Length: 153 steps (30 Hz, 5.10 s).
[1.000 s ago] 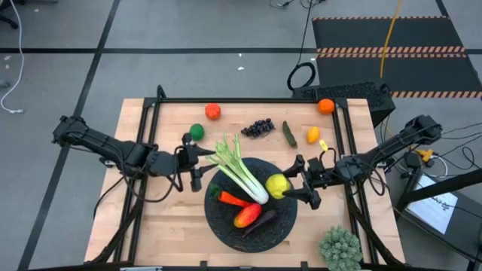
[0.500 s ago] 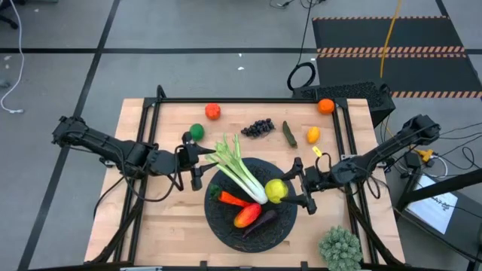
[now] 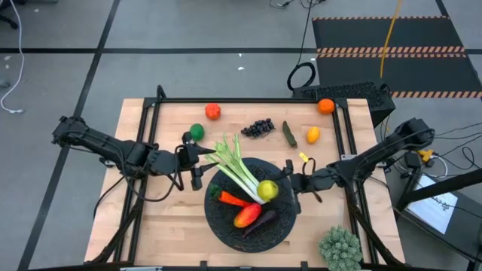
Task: Build produce basket
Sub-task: Put the green apple into the black mesh basket, then put the green lime into the black mesh basket
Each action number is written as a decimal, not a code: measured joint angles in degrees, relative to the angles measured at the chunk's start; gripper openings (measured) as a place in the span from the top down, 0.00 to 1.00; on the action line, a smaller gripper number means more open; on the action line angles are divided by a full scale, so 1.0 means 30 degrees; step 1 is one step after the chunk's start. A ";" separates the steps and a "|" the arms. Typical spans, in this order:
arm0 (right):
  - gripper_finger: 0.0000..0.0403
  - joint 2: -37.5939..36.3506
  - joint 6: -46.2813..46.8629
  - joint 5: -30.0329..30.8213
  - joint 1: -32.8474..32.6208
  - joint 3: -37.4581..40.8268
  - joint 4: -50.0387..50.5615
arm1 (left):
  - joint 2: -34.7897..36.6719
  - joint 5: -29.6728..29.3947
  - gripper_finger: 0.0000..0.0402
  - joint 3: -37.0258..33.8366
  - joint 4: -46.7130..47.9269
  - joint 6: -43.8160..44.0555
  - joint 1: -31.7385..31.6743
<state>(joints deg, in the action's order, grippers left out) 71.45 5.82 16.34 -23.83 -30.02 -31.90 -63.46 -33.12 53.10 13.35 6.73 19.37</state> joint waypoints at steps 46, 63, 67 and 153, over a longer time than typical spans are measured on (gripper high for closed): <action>0.15 -0.2770 -0.0206 -0.0953 0.0158 -0.0029 0.5209 | -0.1450 -0.2970 0.38 0.0009 0.6452 0.4662 -0.4455; 0.15 -0.5502 -0.2195 0.0624 0.0698 -0.0029 0.5928 | -0.1444 0.1768 0.36 -0.1749 0.7020 0.8739 -1.0656; 0.15 -0.5591 -0.2191 0.0619 0.0705 -0.0029 0.5874 | -0.1450 0.2396 0.36 -0.3208 0.6410 0.9550 -1.1643; 0.15 -0.5447 0.0324 0.0502 0.1924 -0.0015 0.4700 | 0.7024 0.4414 0.23 -0.6235 -0.7028 0.3089 -0.3159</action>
<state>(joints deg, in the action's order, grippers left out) 55.11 6.79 17.85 -18.06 -30.06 -17.81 -42.39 -19.88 34.39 -7.74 16.00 9.89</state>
